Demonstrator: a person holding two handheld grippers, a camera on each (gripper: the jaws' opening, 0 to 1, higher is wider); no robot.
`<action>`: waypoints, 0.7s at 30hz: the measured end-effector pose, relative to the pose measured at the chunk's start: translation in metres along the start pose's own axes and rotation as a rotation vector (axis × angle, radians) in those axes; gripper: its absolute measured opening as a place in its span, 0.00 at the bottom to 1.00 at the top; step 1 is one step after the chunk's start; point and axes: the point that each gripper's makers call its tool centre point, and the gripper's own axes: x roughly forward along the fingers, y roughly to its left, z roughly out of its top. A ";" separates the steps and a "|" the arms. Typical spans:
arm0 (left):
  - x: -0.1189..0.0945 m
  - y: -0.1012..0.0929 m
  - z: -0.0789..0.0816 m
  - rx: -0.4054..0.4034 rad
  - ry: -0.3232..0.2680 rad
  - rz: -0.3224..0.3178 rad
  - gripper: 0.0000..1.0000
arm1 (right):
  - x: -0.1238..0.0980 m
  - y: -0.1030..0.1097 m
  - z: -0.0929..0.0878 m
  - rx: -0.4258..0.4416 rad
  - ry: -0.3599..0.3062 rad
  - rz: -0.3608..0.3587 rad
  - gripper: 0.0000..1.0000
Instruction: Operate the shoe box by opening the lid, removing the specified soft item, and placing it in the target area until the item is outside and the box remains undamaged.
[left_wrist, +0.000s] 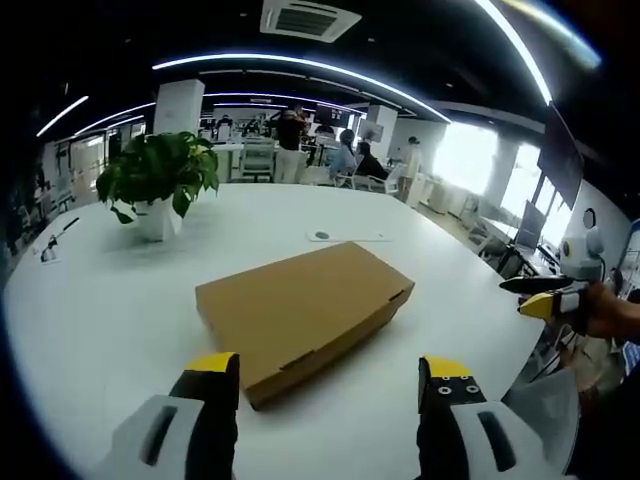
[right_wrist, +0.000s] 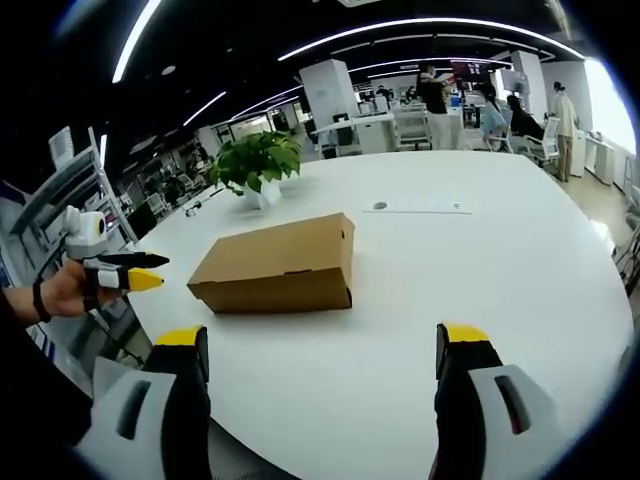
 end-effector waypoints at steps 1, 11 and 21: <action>0.000 0.000 0.000 -0.001 0.000 0.001 0.74 | 0.000 0.000 0.000 0.000 0.000 0.000 0.89; -0.001 0.004 -0.003 -0.005 0.004 0.009 0.74 | 0.002 0.001 -0.002 0.002 0.006 0.008 0.89; -0.001 0.007 -0.004 -0.013 0.007 0.015 0.74 | 0.008 0.002 0.000 0.002 0.010 0.016 0.89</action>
